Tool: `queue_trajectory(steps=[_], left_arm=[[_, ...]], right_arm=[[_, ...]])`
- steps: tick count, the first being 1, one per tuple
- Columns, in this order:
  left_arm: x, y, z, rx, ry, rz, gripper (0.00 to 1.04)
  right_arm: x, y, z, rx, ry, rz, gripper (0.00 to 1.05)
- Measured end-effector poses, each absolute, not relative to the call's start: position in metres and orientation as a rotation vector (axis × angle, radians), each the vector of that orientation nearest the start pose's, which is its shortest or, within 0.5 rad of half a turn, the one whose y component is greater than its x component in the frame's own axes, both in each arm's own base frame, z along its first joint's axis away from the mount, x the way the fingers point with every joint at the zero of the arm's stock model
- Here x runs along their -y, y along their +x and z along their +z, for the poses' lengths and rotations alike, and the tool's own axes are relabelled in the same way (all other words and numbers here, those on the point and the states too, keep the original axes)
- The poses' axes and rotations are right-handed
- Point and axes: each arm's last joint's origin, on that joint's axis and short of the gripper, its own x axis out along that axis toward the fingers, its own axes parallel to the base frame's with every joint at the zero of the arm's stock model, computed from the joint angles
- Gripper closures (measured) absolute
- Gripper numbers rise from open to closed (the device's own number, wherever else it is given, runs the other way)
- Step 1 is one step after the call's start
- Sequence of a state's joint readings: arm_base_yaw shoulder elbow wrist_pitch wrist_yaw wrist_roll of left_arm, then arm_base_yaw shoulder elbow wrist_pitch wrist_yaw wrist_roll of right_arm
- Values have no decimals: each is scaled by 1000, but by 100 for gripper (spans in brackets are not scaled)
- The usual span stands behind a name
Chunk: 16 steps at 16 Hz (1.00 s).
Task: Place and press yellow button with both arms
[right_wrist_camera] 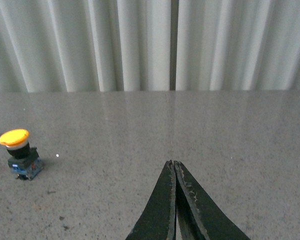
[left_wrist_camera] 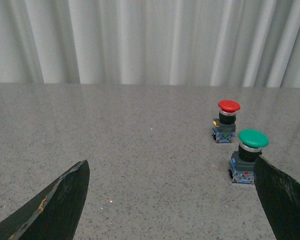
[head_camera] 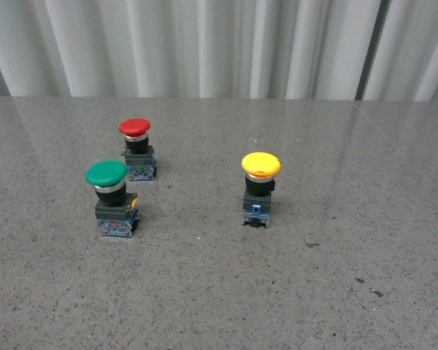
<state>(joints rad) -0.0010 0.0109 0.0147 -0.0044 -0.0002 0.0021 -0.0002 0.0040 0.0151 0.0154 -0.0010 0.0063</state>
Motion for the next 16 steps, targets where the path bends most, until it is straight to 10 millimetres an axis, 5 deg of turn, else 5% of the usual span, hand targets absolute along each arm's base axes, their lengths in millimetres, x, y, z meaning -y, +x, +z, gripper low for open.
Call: queue_trajectory(steps=[8,12,13,14,16], left_arm=[[0,97,167,-1,2,-1,7],[0,97,167,-1,2,-1,7],[0,97,167,-1,2,-1,7],[0,97,167,-1,2,-1,7],[0,97,167,-1,2,-1,7]], right_arm=[[0,97,167,4,6,0,102],[0,97,167,4,6,0,58],[0,97,167,4,6,0,31],[0,97,167,4,6,0,18],[0,97,167,4,6,0,6]])
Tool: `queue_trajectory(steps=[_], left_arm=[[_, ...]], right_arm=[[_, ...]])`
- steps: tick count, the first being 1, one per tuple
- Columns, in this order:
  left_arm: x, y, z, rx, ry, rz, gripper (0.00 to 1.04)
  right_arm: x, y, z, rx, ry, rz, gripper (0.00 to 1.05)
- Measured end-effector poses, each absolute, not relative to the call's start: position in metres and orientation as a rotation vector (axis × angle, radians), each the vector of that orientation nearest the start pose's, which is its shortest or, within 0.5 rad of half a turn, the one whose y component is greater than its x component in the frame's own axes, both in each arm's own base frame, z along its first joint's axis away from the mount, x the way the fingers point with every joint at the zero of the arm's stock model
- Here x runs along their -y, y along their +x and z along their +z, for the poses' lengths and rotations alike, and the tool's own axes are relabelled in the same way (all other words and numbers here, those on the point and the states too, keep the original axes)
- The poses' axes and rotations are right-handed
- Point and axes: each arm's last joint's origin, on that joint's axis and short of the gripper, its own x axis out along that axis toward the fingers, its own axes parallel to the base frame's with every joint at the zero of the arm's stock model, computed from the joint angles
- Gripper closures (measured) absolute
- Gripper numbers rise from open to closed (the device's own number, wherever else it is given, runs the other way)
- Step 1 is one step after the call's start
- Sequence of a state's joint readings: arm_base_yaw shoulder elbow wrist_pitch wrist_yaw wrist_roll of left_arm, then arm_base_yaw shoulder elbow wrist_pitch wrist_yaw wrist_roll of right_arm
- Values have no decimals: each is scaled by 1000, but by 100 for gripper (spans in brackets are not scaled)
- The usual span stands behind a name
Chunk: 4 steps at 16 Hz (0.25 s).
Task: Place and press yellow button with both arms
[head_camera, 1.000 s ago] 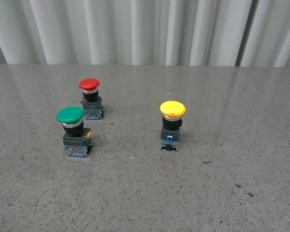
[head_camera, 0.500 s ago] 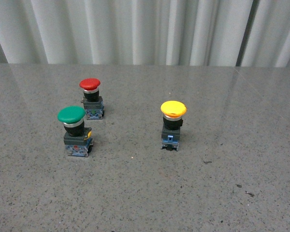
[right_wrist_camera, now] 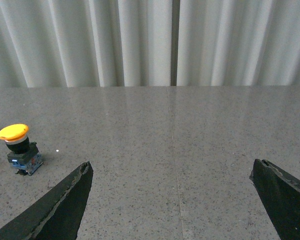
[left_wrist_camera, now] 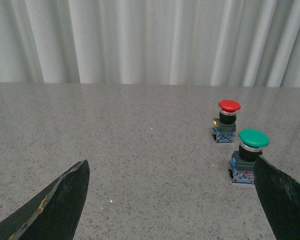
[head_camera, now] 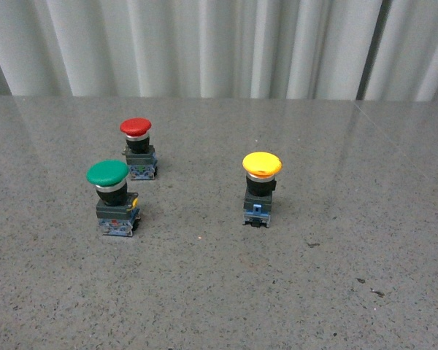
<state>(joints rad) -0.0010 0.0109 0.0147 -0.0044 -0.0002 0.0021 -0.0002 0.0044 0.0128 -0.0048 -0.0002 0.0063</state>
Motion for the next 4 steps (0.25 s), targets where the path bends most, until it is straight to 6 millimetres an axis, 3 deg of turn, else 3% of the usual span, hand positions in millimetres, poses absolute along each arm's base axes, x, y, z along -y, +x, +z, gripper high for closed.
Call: queue_trajectory(steps=[4], left_arm=[[0,97,167,-1,2,-1,7]], right_arm=[[0,97,167,4,6,0,6]])
